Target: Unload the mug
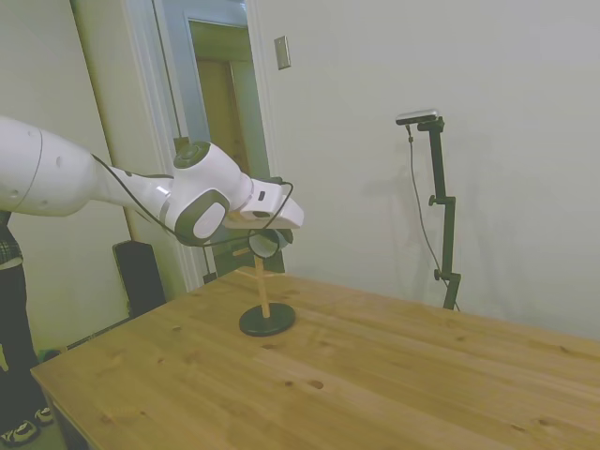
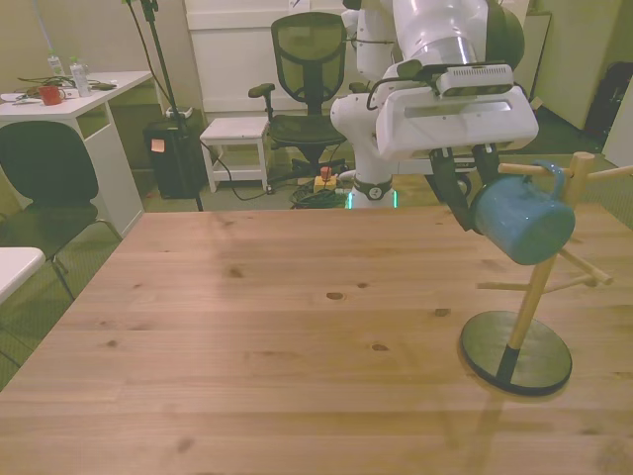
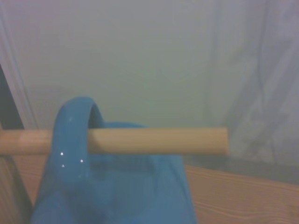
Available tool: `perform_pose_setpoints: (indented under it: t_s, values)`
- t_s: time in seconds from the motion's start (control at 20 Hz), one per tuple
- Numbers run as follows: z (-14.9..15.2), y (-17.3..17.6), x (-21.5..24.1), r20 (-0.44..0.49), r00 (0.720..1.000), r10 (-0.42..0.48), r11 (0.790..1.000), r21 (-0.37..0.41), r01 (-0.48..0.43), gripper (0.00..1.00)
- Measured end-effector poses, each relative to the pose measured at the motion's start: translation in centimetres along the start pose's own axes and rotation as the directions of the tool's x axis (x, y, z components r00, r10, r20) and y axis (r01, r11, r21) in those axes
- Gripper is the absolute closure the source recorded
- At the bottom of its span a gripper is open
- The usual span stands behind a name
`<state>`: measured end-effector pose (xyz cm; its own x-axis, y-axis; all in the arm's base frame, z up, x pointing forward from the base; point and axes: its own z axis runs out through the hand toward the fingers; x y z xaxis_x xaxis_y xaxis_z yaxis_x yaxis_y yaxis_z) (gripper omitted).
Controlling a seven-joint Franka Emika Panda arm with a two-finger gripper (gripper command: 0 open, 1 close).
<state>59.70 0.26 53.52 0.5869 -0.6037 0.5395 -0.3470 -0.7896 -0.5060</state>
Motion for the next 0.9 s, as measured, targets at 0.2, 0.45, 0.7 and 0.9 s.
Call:
perform_pose_setpoints:
  t_s: [0.2,0.45,0.7,0.9]
  values:
    - [0.0,0.1,0.1,0.001,1.000,-0.002,1.000,0.006,0.002,1.00]
    - [-0.4,0.3,0.4,-0.003,1.000,-0.001,1.000,0.013,0.001,1.00]
    - [-1.0,0.2,0.7,-0.009,1.000,-0.007,1.000,0.022,0.007,1.00]
    - [-1.4,-0.1,0.6,-0.012,1.000,-0.014,1.000,0.027,0.014,1.00]
